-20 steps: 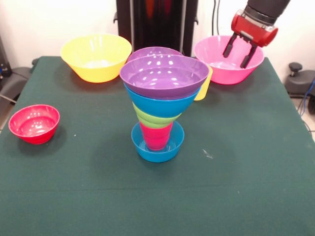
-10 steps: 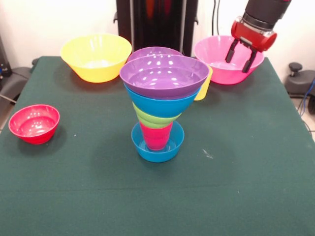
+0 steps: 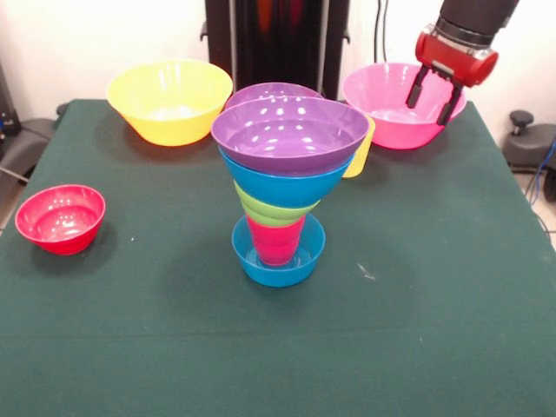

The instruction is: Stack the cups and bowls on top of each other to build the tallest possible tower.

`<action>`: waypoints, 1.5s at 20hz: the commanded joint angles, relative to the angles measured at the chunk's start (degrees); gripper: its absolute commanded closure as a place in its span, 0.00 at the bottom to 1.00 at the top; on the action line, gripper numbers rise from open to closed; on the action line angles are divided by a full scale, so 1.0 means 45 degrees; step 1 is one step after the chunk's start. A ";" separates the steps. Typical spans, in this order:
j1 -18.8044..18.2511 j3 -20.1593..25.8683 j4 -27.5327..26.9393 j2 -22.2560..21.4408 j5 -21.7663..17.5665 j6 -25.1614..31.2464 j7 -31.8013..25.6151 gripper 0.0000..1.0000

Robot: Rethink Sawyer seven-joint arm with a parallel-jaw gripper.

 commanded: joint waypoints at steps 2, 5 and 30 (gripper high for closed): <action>-0.0476 0.2344 0.0974 -0.0026 0.0614 -0.0538 0.2248 0.00; -0.0316 0.2382 0.1075 0.0167 0.0688 -0.0984 0.2532 0.00; 0.2993 -0.1066 -0.1310 0.2288 -0.1200 0.1865 0.0453 0.00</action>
